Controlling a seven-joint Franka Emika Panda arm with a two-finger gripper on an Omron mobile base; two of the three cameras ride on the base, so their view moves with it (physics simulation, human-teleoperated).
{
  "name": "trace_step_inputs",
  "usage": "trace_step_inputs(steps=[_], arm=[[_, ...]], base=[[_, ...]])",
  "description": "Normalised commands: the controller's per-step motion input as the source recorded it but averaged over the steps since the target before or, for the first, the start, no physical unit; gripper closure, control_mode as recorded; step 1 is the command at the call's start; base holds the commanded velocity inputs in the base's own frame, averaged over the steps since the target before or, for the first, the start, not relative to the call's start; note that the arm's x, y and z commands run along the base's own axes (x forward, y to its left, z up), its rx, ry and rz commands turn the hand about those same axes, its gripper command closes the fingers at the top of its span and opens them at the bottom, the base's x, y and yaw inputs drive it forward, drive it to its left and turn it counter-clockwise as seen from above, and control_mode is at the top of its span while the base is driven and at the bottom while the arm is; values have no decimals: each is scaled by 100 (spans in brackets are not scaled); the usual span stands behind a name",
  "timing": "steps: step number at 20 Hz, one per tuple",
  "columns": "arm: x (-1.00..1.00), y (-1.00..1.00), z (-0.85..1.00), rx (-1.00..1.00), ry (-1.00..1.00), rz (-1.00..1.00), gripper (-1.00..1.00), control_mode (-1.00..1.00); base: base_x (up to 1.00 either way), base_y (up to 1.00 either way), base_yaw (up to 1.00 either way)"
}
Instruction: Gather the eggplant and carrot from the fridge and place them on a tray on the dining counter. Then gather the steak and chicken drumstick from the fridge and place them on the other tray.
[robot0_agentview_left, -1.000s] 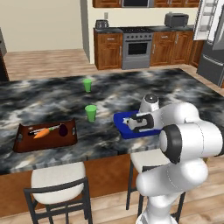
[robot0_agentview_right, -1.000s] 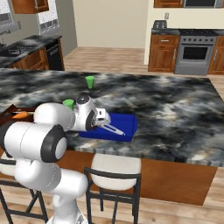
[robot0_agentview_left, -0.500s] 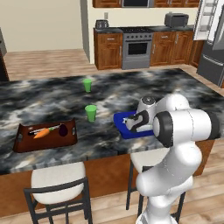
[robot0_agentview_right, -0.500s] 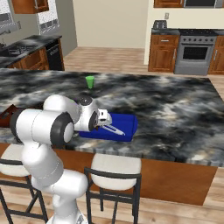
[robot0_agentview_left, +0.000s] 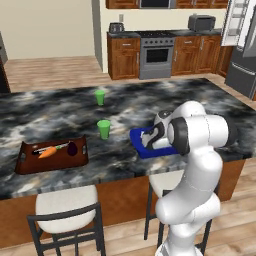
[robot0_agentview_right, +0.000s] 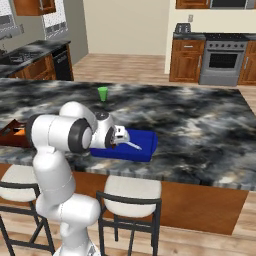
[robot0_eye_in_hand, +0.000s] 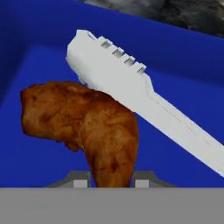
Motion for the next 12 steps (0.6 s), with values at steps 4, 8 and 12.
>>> trace_step_inputs(steps=[4,8,12], arm=[[1,-1,-24,0,2,0,-100,-100],[0,0,0,2,0,0,-100,-100],[-3,0,4,0,1,0,-100,-100]], base=[[0,0,0],[0,0,0],[0,0,0]])
